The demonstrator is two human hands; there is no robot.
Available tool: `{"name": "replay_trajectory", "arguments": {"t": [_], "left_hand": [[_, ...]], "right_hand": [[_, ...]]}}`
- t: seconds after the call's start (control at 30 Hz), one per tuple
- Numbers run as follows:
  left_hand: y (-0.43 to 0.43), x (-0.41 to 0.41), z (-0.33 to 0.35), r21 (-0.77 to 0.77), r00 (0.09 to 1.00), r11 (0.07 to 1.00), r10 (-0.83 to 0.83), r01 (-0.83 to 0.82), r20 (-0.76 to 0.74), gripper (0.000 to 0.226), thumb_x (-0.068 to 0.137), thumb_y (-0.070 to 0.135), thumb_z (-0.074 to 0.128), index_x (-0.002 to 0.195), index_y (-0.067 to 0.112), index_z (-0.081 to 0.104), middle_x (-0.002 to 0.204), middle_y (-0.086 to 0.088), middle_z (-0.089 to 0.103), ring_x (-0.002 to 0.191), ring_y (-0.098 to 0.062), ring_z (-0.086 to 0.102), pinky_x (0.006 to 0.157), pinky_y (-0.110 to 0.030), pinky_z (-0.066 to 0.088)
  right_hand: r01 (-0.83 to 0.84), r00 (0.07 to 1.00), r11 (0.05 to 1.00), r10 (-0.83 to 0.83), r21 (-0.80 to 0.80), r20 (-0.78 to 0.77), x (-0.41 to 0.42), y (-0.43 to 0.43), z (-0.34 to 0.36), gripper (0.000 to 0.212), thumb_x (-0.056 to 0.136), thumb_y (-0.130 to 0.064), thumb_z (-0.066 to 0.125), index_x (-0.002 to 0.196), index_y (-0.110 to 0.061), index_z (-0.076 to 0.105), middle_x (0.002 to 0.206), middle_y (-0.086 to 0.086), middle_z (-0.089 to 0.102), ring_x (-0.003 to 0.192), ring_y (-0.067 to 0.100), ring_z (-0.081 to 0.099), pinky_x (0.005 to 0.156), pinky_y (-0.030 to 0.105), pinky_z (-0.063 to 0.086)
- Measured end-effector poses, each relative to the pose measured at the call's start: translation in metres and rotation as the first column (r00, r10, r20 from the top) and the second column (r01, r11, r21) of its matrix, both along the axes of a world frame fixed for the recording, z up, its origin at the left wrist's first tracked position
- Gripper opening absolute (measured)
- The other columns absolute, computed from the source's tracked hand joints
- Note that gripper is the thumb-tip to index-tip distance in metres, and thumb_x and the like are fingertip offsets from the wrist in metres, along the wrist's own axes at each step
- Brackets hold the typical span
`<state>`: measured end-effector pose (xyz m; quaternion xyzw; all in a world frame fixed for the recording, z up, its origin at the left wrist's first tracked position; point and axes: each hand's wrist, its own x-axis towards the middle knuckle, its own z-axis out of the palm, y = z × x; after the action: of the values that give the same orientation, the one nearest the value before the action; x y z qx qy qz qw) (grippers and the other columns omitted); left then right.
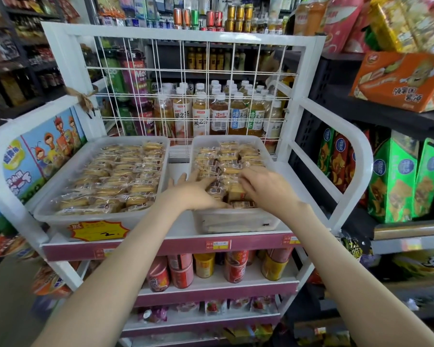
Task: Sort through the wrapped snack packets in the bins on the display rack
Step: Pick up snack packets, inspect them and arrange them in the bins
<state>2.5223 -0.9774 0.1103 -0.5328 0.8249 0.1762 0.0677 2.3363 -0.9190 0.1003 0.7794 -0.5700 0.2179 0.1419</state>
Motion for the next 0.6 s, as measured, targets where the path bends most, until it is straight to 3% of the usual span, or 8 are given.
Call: {"name": "replay_trajectory", "arguments": {"t": [0.07,0.13,0.23,0.3,0.33,0.4,0.47,0.6], "left_hand": [[-0.001,-0.001,0.0,0.057,0.997,0.998,0.011,-0.007,-0.072,0.098,0.075,0.074,0.06,0.153,0.041,0.01,0.16,0.006,-0.019,0.149,-0.03,0.005,0.116,-0.051,0.025],[0.001,-0.001,0.001,0.095,0.993,0.995,0.018,-0.007,-0.113,0.098,0.076,0.069,0.063,0.153,0.037,0.011,0.16,0.006,-0.022,0.149,-0.028,0.011,0.112,-0.045,0.035],[0.007,0.0,0.005,0.04,0.997,0.999,0.014,-0.01,-0.082,0.096,0.077,0.072,0.058,0.153,0.037,0.01,0.16,0.003,-0.022,0.149,-0.029,-0.004,0.119,-0.051,0.017],[0.017,0.0,0.009,-0.178,0.997,0.982,-0.067,0.061,-0.027,0.09,0.081,0.072,0.052,0.153,0.037,0.011,0.16,0.0,-0.021,0.147,-0.031,-0.018,0.116,-0.055,-0.007],[0.023,-0.001,0.01,-0.298,0.991,0.947,-0.133,0.118,-0.029,0.084,0.085,0.067,0.05,0.153,0.035,0.014,0.161,-0.001,-0.017,0.148,-0.03,-0.016,0.116,-0.054,-0.009],[0.034,-0.001,0.009,-0.387,0.966,0.904,-0.238,0.182,-0.103,0.068,0.094,0.056,0.044,0.152,0.027,0.024,0.162,-0.005,0.011,0.148,-0.027,0.014,0.118,-0.047,0.017],[0.043,0.001,0.005,-0.307,0.957,0.928,-0.259,0.209,-0.132,0.061,0.098,0.056,0.032,0.151,0.025,0.028,0.149,-0.008,0.043,0.131,-0.025,0.046,0.103,-0.04,0.044],[0.051,0.006,0.002,-0.237,0.96,0.933,-0.278,0.272,0.006,0.068,0.097,0.059,0.019,0.155,0.022,0.014,0.156,-0.007,0.031,0.141,-0.026,0.032,0.107,-0.039,0.037]], "right_hand": [[0.028,0.999,0.994,-0.026,-0.106,0.026,-0.002,0.002,-0.003,0.026,0.097,-0.018,0.043,0.085,-0.004,0.061,0.08,0.009,0.062,0.068,0.026,0.059,0.057,0.028,0.042],[0.053,0.998,0.979,-0.043,-0.195,0.053,-0.001,0.004,-0.003,0.015,0.092,-0.01,0.053,0.08,-0.004,0.06,0.074,0.009,0.061,0.063,0.025,0.057,0.056,0.023,0.034],[0.027,0.999,0.988,-0.02,-0.155,0.051,0.0,0.002,-0.001,0.01,0.084,0.003,0.063,0.077,-0.003,0.059,0.072,0.01,0.06,0.062,0.028,0.056,0.056,0.025,0.035],[-0.015,1.0,1.0,0.016,-0.02,0.008,0.001,0.001,0.002,0.009,0.088,0.003,0.058,0.081,-0.003,0.058,0.076,0.012,0.06,0.068,0.031,0.058,0.059,0.031,0.041],[-0.02,1.0,0.998,0.021,0.054,-0.012,0.001,0.001,0.003,0.008,0.092,-0.001,0.054,0.086,-0.003,0.058,0.081,0.012,0.06,0.075,0.031,0.058,0.065,0.037,0.045],[-0.026,1.0,0.989,0.025,0.146,0.008,0.002,0.001,0.005,0.013,0.098,-0.011,0.048,0.094,-0.005,0.059,0.092,0.012,0.062,0.087,0.029,0.057,0.077,0.04,0.045],[-0.031,0.999,0.983,0.023,0.182,0.042,0.004,0.002,0.009,0.016,0.099,-0.015,0.046,0.097,-0.006,0.059,0.096,0.012,0.063,0.091,0.027,0.056,0.081,0.038,0.043],[0.006,0.999,0.984,-0.015,0.178,0.045,0.006,0.002,0.007,0.019,0.101,-0.019,0.042,0.095,-0.008,0.056,0.095,0.011,0.064,0.089,0.028,0.058,0.077,0.038,0.044]]}}
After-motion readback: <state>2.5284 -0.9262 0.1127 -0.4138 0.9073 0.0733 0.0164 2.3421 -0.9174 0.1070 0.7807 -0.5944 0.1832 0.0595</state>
